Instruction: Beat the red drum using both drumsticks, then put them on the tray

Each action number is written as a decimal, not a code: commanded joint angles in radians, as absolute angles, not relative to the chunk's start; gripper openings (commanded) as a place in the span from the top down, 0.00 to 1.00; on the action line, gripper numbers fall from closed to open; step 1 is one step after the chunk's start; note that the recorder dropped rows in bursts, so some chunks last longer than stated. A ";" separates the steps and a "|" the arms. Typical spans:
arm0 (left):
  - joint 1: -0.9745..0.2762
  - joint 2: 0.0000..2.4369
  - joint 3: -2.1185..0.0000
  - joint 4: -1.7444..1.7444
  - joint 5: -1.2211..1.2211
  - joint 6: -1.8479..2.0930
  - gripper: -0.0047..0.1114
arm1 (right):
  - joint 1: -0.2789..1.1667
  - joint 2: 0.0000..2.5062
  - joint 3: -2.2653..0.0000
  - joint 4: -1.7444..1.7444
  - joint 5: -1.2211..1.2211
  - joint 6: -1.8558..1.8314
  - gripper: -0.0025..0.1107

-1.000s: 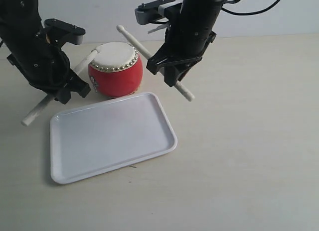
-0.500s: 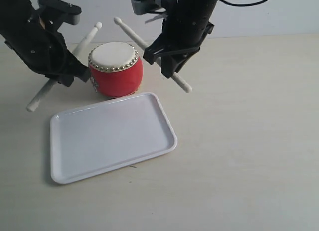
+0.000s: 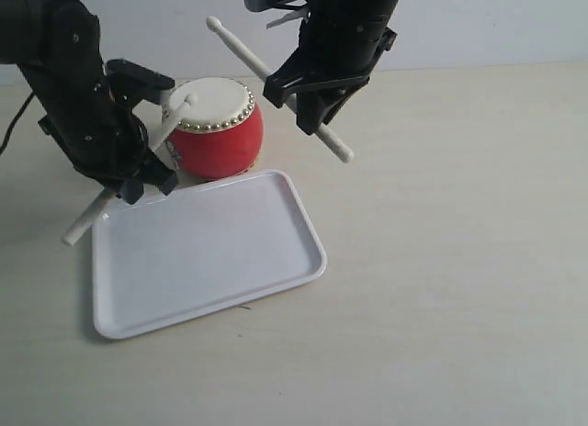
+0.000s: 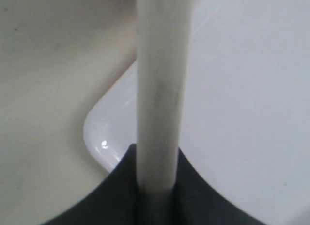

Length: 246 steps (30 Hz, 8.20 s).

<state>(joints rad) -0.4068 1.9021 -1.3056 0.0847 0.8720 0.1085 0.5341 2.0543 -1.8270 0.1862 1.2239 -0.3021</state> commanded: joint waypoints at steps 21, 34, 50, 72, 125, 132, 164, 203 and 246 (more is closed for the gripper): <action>-0.408 1.989 -1.330 0.067 0.954 0.112 0.96 | 0.535 1.943 -1.833 0.217 1.221 -0.310 0.98; -0.408 1.856 -1.402 0.071 1.034 0.070 0.96 | 0.535 2.188 -1.820 0.234 1.221 -0.327 0.98; -0.408 1.968 -1.381 0.046 0.994 0.100 0.96 | 0.535 2.020 -1.823 0.248 1.221 -0.327 0.98; -0.408 1.801 -1.430 0.033 1.065 0.070 0.96 | 0.535 2.290 -1.821 0.253 1.221 -0.336 0.98; -0.412 2.084 -1.523 -0.056 1.208 0.179 0.96 | 0.535 2.045 -1.822 0.254 1.221 -0.311 0.98; -0.412 1.906 -1.534 -0.067 1.216 0.172 0.96 | 0.535 2.259 -1.822 0.204 1.221 -0.338 0.98; -0.249 1.313 -1.118 -0.046 0.697 0.171 0.96 | 0.814 2.164 -1.892 -0.190 1.221 -0.646 0.98; -0.179 1.192 -0.896 -0.040 0.384 0.179 0.96 | 0.849 2.387 -1.892 -0.272 0.948 -0.843 0.98; -0.156 1.226 -0.885 -0.148 0.341 0.179 0.96 | 0.843 2.245 -1.892 -0.084 0.954 -0.626 0.60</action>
<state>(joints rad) -0.1706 1.2076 -0.8970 -0.1193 0.3715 0.1799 0.8477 2.2959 -1.8847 -0.1810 0.9549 -0.6364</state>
